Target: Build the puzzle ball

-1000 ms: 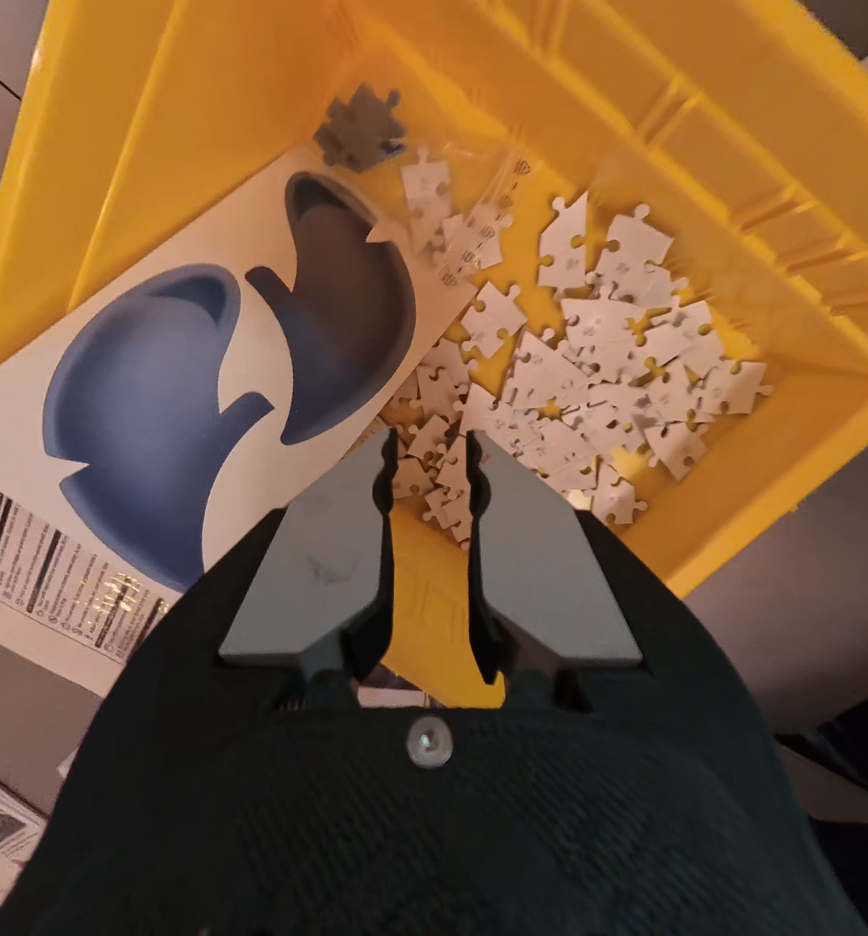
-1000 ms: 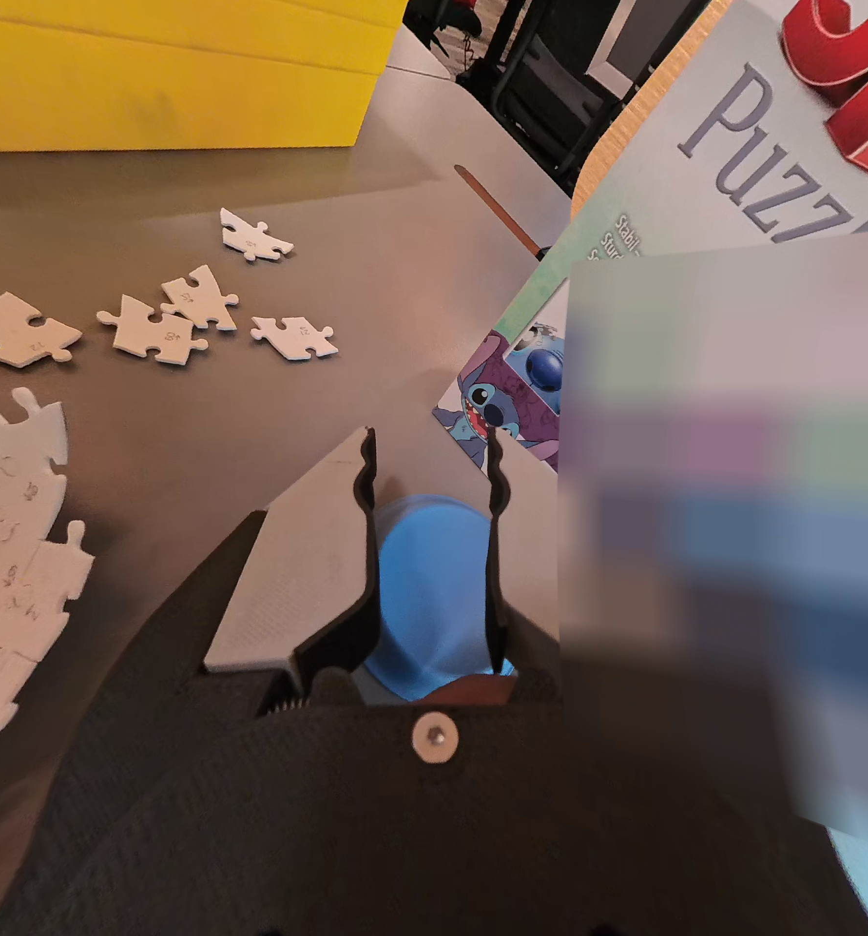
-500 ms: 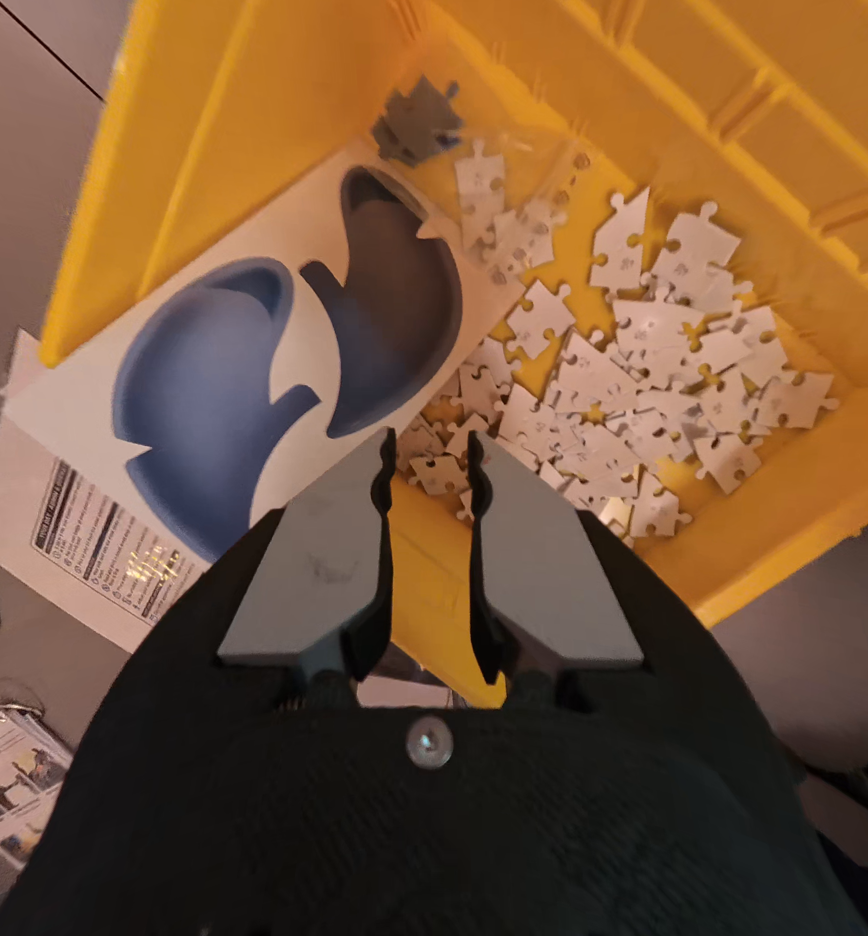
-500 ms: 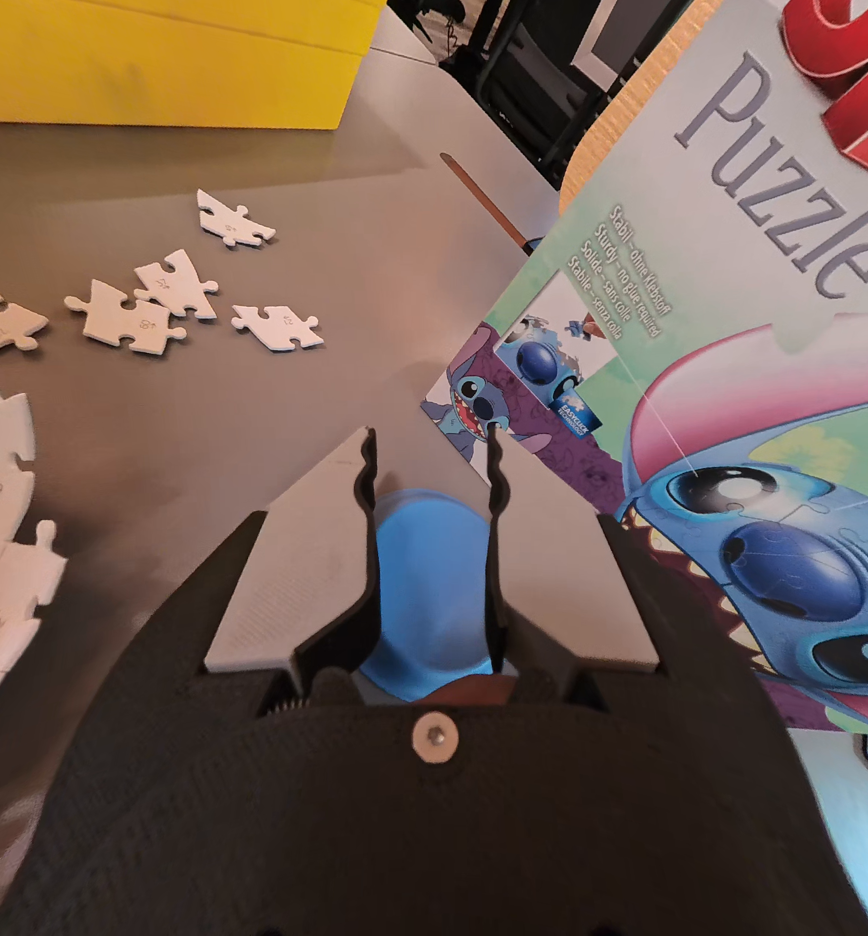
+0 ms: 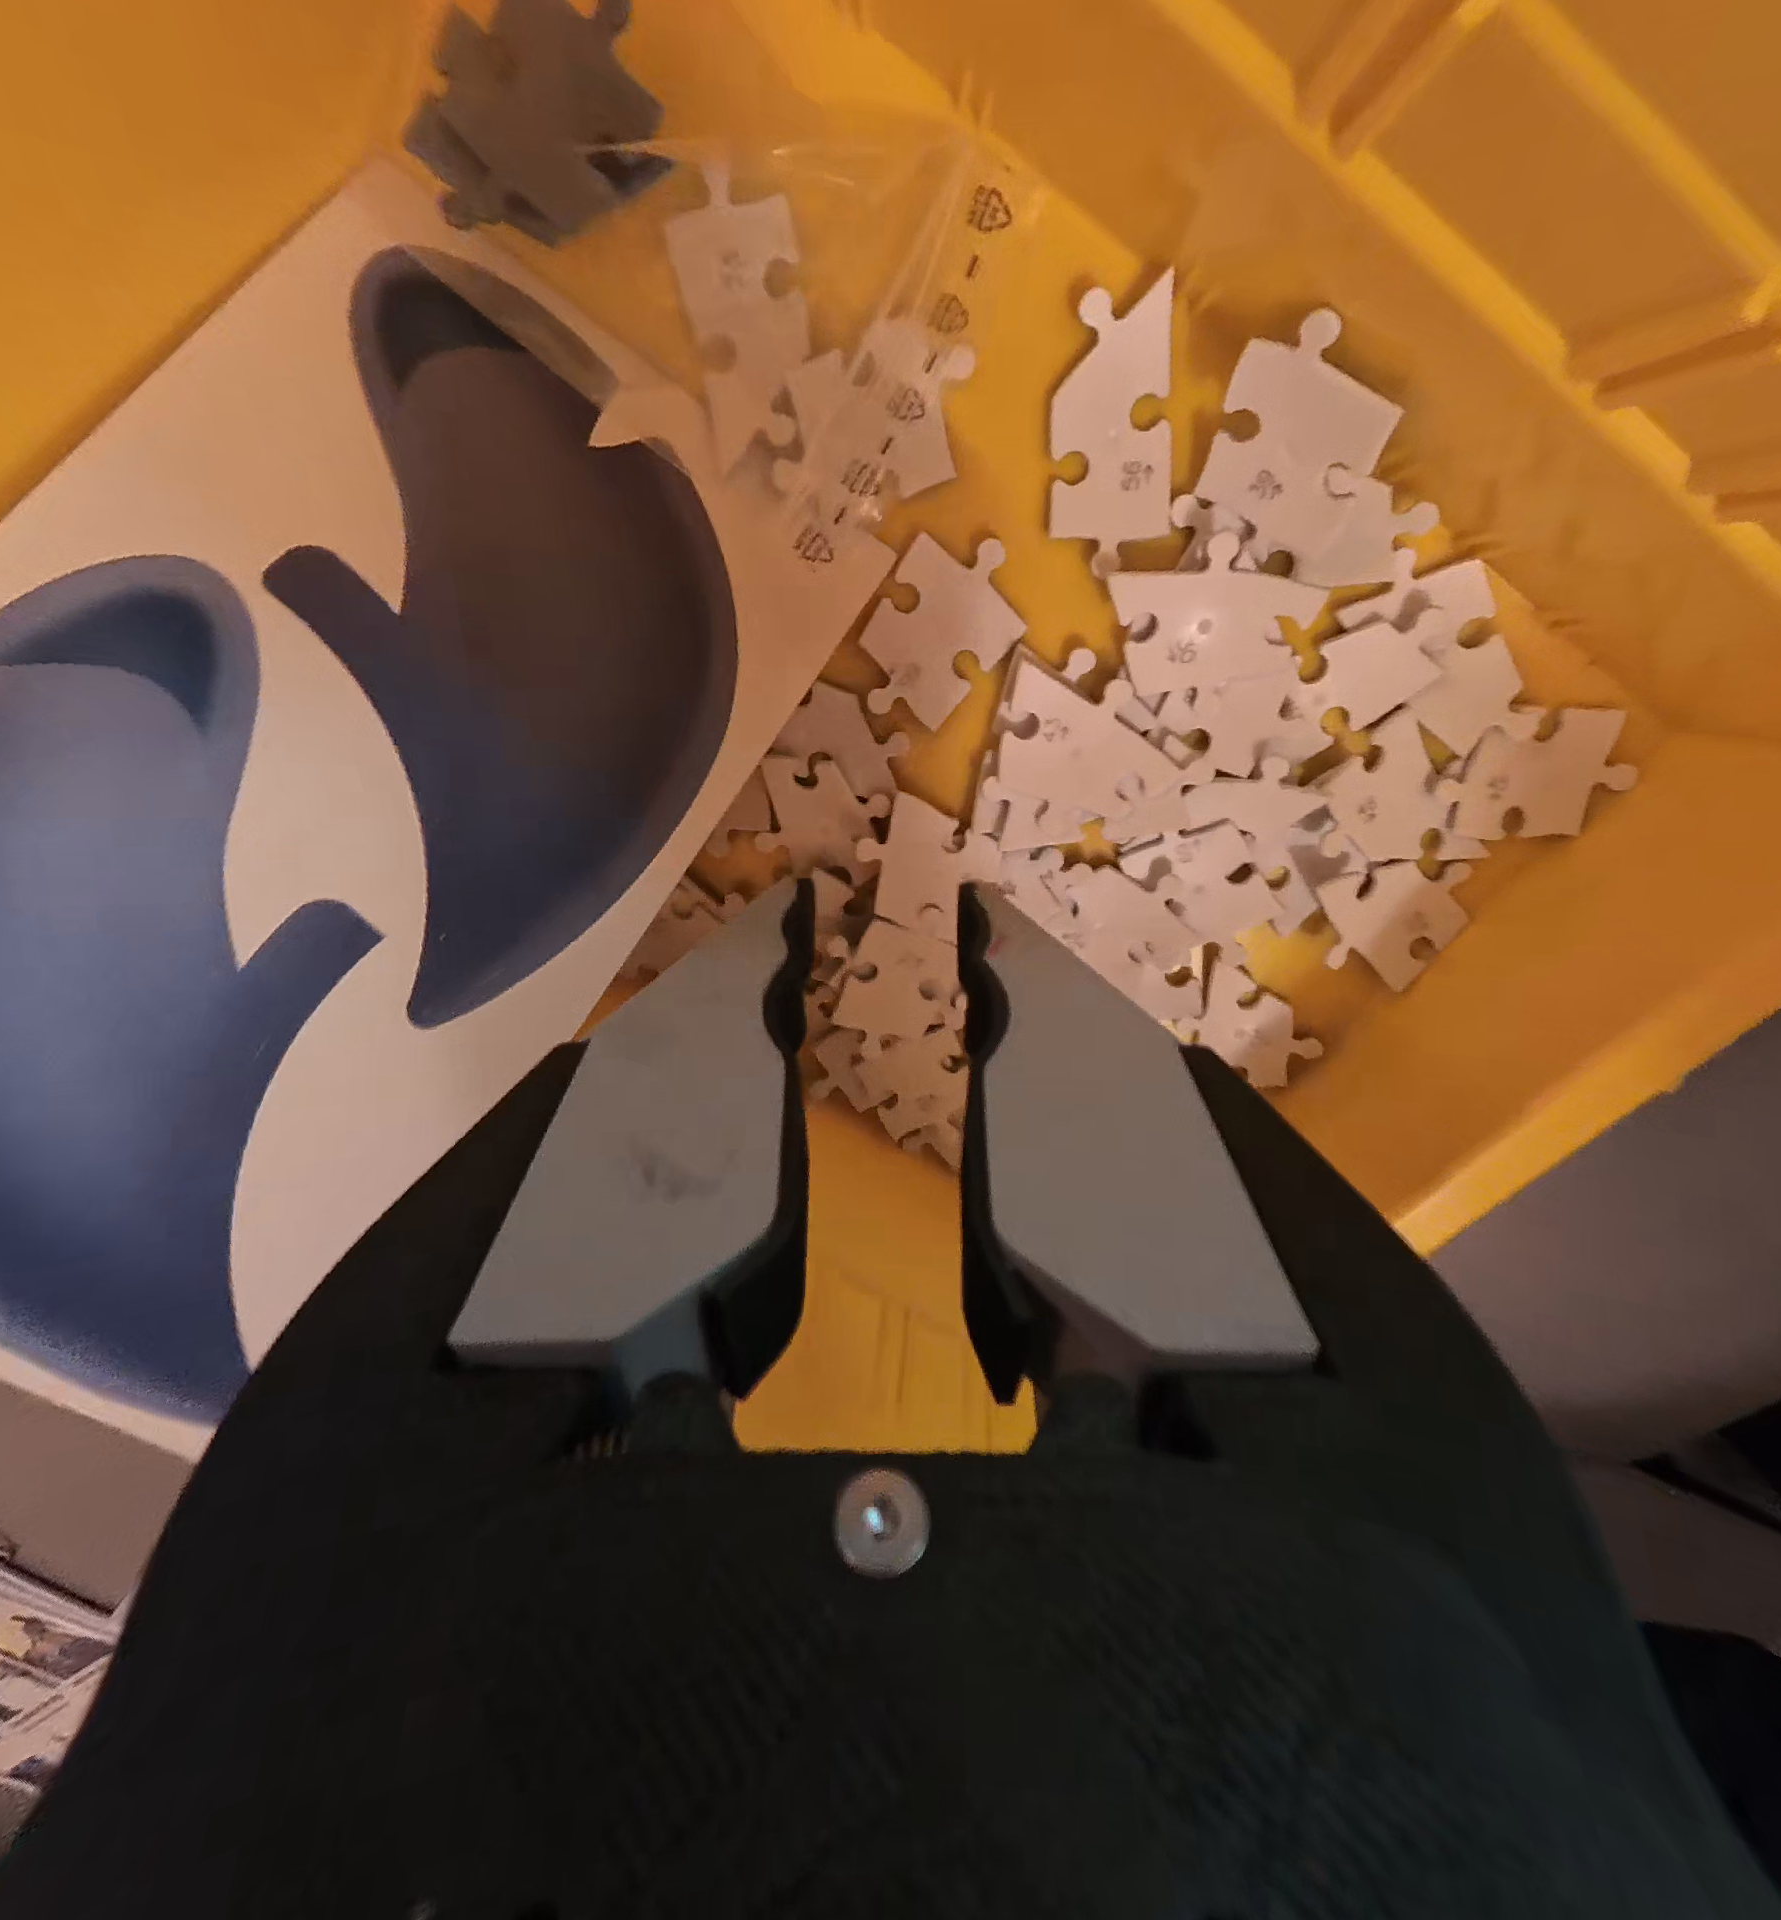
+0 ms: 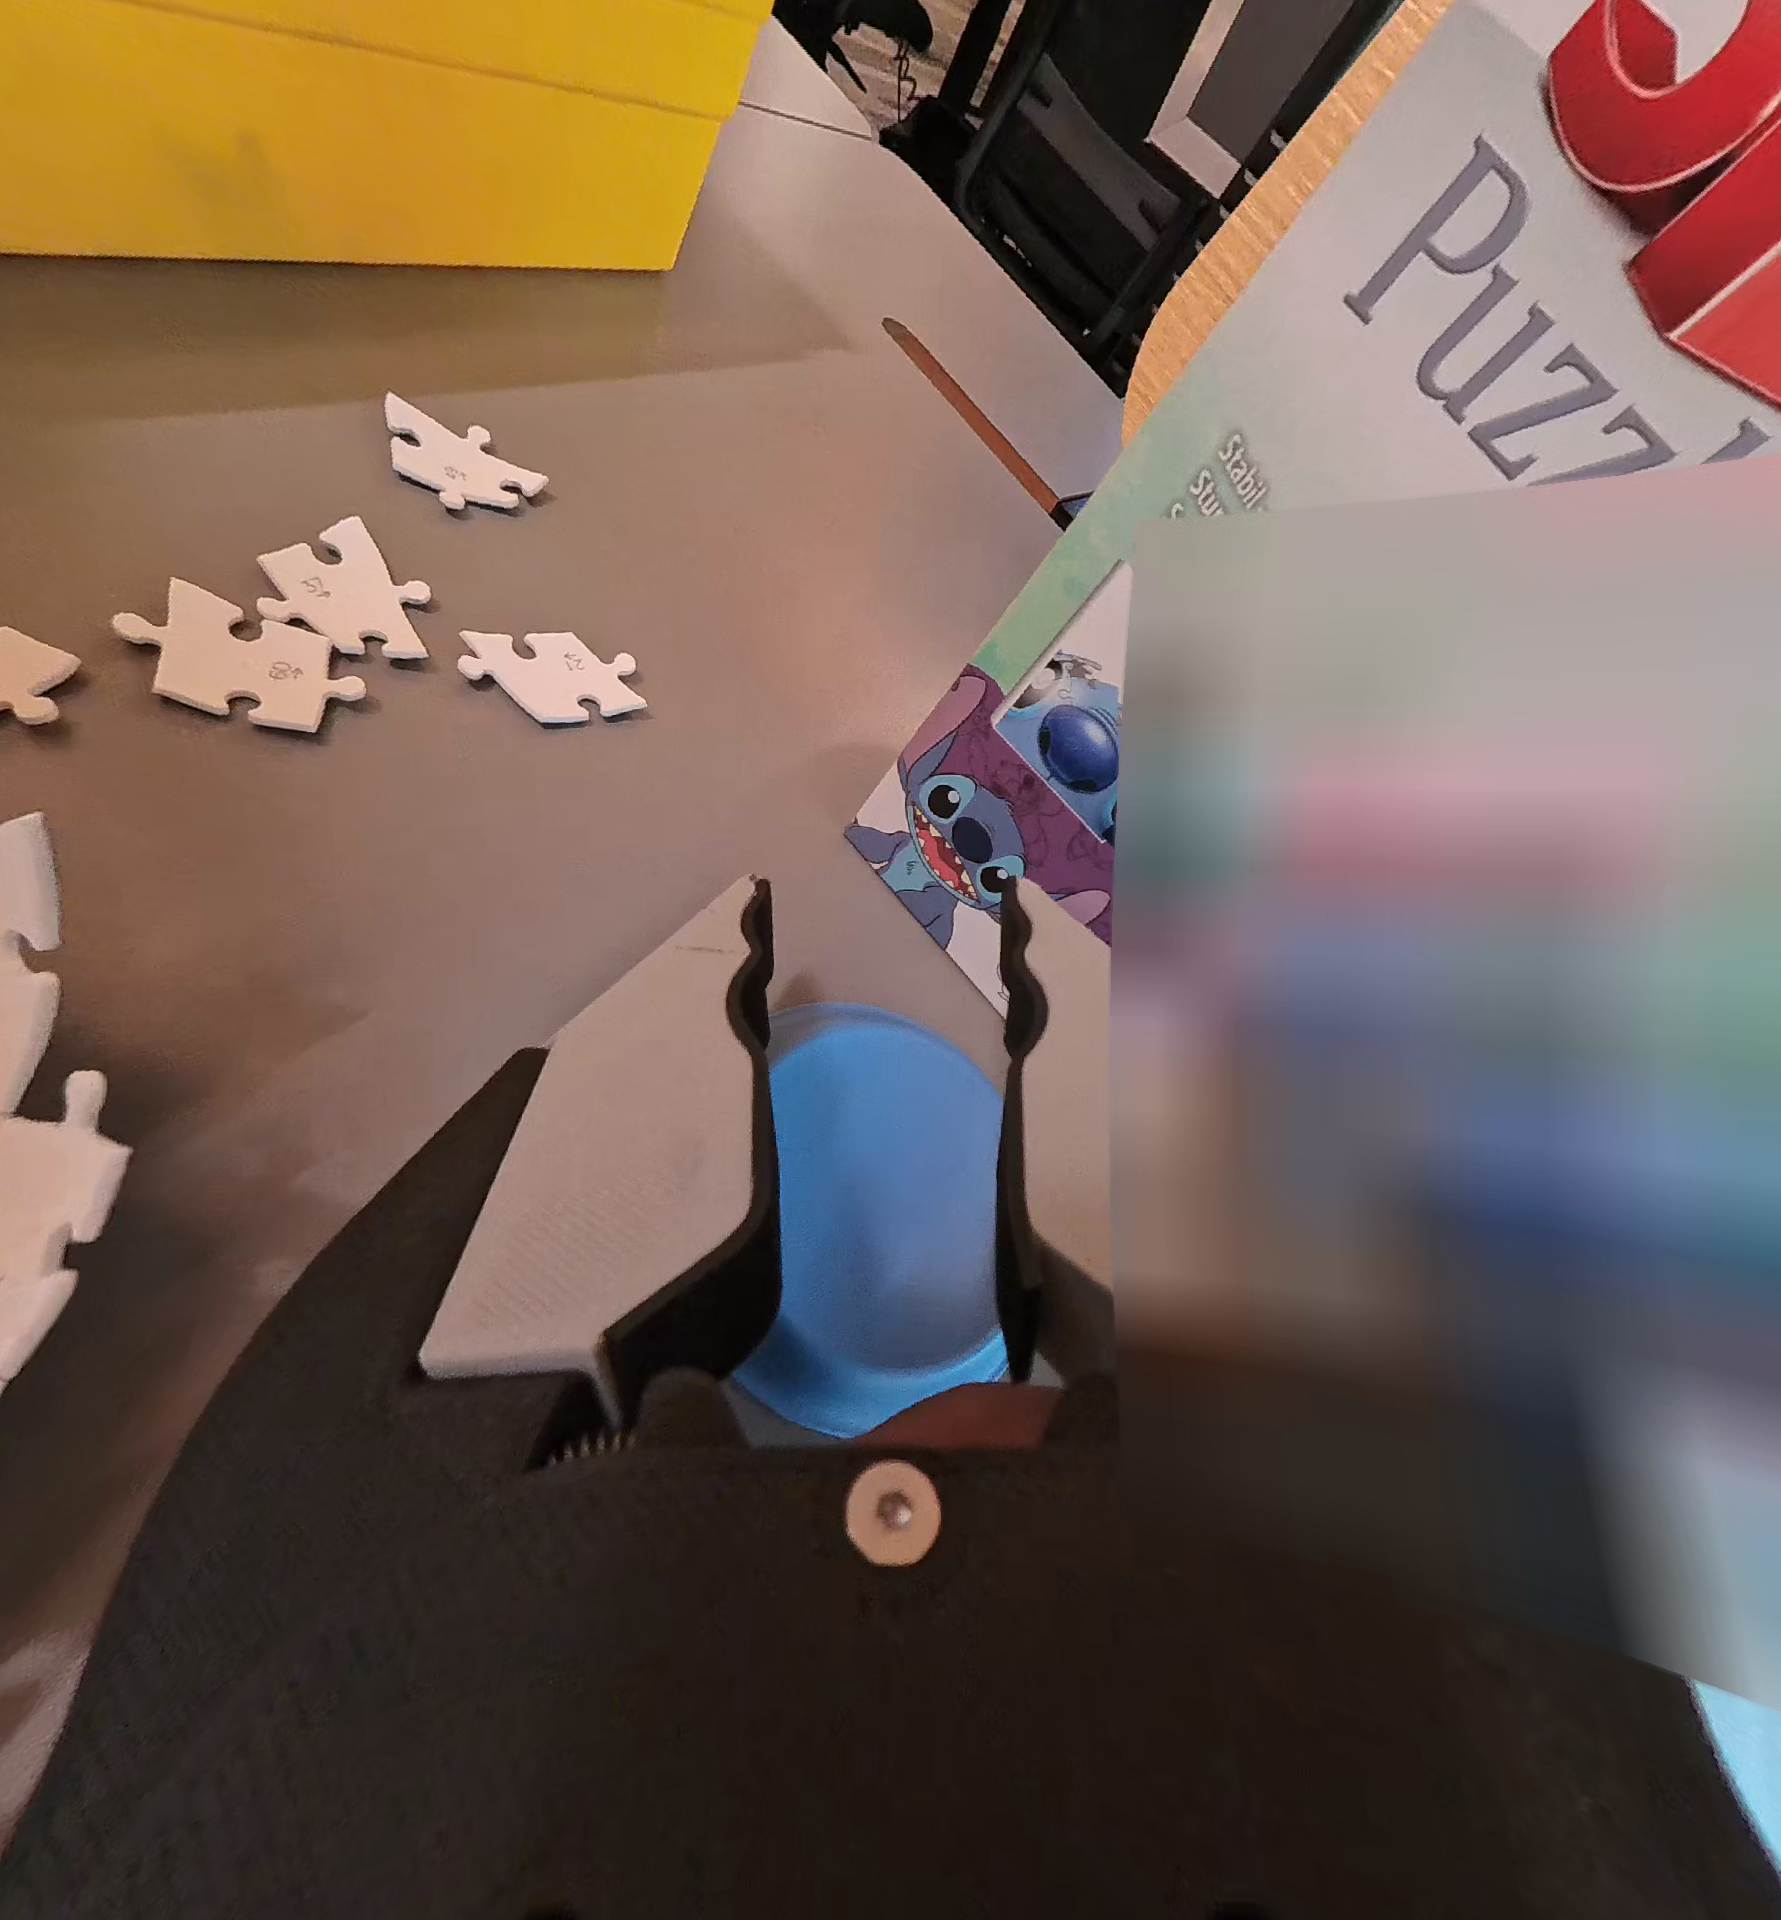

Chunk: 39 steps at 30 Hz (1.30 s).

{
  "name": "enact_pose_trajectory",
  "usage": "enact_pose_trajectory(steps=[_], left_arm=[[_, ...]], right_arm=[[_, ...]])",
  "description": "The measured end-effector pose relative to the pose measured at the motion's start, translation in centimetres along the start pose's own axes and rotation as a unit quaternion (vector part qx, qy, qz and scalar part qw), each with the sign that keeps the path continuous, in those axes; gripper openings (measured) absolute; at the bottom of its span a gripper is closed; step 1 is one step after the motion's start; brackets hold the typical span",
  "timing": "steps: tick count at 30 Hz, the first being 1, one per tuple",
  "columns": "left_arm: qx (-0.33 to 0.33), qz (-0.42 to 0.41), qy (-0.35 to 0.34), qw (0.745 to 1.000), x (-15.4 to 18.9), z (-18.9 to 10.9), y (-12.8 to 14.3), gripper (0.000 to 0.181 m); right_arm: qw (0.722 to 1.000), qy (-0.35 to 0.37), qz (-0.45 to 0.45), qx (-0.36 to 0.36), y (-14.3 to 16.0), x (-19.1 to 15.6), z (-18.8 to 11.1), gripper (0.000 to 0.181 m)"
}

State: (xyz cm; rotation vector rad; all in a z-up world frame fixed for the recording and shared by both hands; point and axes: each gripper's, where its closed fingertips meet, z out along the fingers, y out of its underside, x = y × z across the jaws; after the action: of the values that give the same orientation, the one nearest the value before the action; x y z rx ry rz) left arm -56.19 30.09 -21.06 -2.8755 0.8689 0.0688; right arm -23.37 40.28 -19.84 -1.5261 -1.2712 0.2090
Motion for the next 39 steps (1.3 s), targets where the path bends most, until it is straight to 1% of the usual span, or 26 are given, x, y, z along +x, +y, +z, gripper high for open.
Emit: enact_pose_trajectory(steps=[2, 3, 7, 9, 10, 12, 15, 16, 20, 21, 22, 23, 26, 28, 29, 32, 35, 36, 37, 38, 39], left_arm=[[-0.005, -0.002, -0.012, 1.000, -0.2, 0.6, -0.3, 0.012], [-0.005, -0.006, -0.017, 1.000, -0.3, 0.8, -0.5, 0.010], [-0.014, -0.008, -0.041, 0.999, -0.8, 1.9, -0.8, 0.010], [-0.033, -0.006, -0.069, 0.997, -1.4, 2.7, -0.4, 0.013], [-0.040, -0.008, -0.077, 0.996, -1.6, 2.9, -0.2, 0.011], [-0.053, -0.015, -0.078, 0.995, -1.4, 3.1, 0.1, 0.018], [-0.061, -0.011, -0.090, 0.994, -1.5, 2.6, 1.3, 0.039], [-0.064, -0.007, -0.095, 0.993, -1.5, 2.3, 1.9, 0.043], [-0.033, 0.003, -0.153, 0.988, -2.7, 0.7, 3.3, 0.043], [-0.020, 0.005, -0.170, 0.985, -3.3, 0.5, 3.3, 0.041], [0.000, 0.005, -0.186, 0.983, -3.7, 0.2, 2.9, 0.030], [0.017, 0.003, -0.189, 0.982, -3.9, 0.2, 2.7, 0.030], [0.021, -0.021, -0.164, 0.986, -3.3, 0.6, 2.7, 0.039], [0.021, -0.028, -0.172, 0.984, -3.6, 0.5, 2.7, 0.035], [0.024, -0.036, -0.169, 0.985, -3.6, 0.4, 2.6, 0.036], [0.054, -0.061, -0.119, 0.990, -2.5, -0.5, 2.2, 0.052], [0.099, -0.091, -0.083, 0.988, -2.2, -2.5, 2.3, 0.041], [0.106, -0.100, -0.083, 0.986, -2.4, -3.2, 2.8, 0.053], [0.107, -0.108, -0.094, 0.984, -3.0, -3.7, 3.5, 0.069], [0.114, -0.116, -0.104, 0.981, -3.7, -4.3, 4.1, 0.057], [0.128, -0.132, -0.109, 0.977, -4.2, -4.8, 4.5, 0.036]], right_arm=[[1.000, -0.001, -0.003, 0.004, -0.2, -0.1, -0.2, 0.041], [1.000, -0.002, -0.004, 0.006, -0.3, -0.1, -0.2, 0.041], [1.000, -0.004, -0.013, 0.010, -0.6, -0.4, -0.5, 0.041], [1.000, -0.005, -0.017, 0.013, -0.8, -0.5, -0.6, 0.041], [1.000, -0.006, -0.018, 0.014, -0.9, -0.6, -0.6, 0.041], [1.000, -0.008, -0.021, 0.017, -1.1, -0.7, -0.8, 0.041], [0.999, -0.007, -0.027, 0.023, -1.5, -0.8, -1.0, 0.041], [0.999, -0.007, -0.028, 0.026, -1.6, -0.9, -1.1, 0.041], [0.999, -0.007, -0.033, 0.036, -2.2, -1.2, -1.5, 0.041], [0.999, -0.008, -0.033, 0.039, -2.4, -1.2, -1.5, 0.041], [0.999, -0.008, -0.034, 0.041, -2.5, -1.3, -1.6, 0.041], [0.998, -0.008, -0.034, 0.043, -2.6, -1.4, -1.7, 0.041], [0.998, -0.005, -0.036, 0.047, -2.8, -1.4, -1.8, 0.041], [0.998, -0.002, -0.035, 0.045, -2.8, -1.3, -1.8, 0.041], [0.998, 0.000, -0.034, 0.044, -2.7, -1.2, -1.7, 0.041], [0.999, 0.006, -0.030, 0.041, -2.5, -0.8, -1.7, 0.041], [0.999, 0.012, -0.025, 0.038, -2.4, -0.4, -1.7, 0.041], [0.999, 0.014, -0.023, 0.039, -2.4, -0.3, -1.7, 0.041], [0.999, 0.014, -0.022, 0.039, -2.4, -0.3, -1.7, 0.041], [0.999, 0.014, -0.021, 0.040, -2.4, -0.2, -1.8, 0.041], [0.999, 0.014, -0.020, 0.042, -2.5, -0.3, -1.8, 0.041]])
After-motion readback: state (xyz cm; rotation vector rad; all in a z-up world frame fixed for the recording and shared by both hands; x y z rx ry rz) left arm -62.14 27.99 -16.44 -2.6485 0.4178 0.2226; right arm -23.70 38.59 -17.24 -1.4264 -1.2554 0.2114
